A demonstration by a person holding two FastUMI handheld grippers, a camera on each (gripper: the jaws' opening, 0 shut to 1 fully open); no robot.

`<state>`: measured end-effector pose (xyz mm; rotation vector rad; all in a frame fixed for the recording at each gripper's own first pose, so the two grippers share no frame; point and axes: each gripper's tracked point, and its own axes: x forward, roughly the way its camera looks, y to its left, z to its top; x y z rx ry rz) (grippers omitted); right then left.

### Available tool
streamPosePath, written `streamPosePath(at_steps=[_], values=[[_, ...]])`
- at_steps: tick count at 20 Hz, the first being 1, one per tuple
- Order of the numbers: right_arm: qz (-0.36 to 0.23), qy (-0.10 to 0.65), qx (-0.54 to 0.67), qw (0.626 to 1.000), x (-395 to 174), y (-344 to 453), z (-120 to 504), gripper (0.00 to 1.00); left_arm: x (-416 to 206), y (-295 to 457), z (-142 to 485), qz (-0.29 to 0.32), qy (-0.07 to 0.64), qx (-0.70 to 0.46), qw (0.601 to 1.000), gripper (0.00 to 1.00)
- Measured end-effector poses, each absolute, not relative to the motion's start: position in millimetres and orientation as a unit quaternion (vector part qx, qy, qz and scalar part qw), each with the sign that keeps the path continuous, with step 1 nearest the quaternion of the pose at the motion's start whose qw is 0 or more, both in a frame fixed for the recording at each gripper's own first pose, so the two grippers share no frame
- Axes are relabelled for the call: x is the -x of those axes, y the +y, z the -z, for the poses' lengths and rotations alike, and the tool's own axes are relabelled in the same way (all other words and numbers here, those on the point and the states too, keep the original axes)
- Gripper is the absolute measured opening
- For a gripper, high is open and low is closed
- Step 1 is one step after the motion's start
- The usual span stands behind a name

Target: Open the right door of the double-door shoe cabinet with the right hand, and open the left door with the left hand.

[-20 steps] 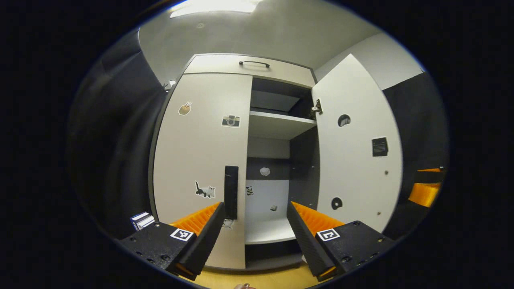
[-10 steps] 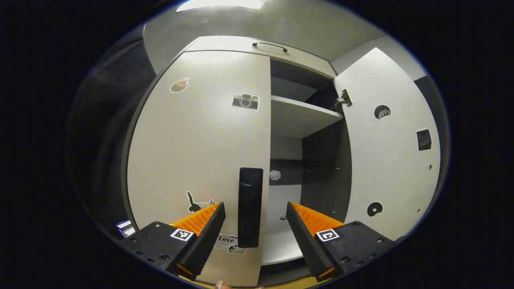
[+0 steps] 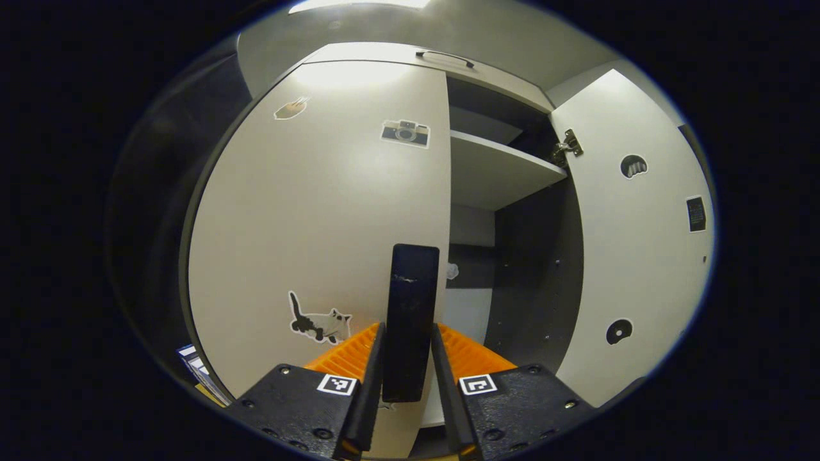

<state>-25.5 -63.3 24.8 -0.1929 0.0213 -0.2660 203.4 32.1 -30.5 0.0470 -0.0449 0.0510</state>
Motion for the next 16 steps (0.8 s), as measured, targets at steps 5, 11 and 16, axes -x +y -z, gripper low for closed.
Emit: streamPosePath(at_steps=[5, 11, 16], values=[[0.132, 0.012, 0.091, 0.987, 24.1, -68.4, -23.2, 0.96, -203.1, 32.1, 29.8, -0.038, -0.022, -0.037, 0.998, 0.34], [0.118, 0.006, 0.097, 0.988, 34.8, -78.3, -29.1, 0.96, -204.4, 32.1, 30.8, -0.035, -0.016, -0.035, 0.999, 0.21], [0.102, 0.007, 0.095, 0.99, 36.2, -86.5, -30.7, 0.96, -194.6, 32.1, 31.1, -0.038, -0.006, -0.03, 0.999, 0.17]])
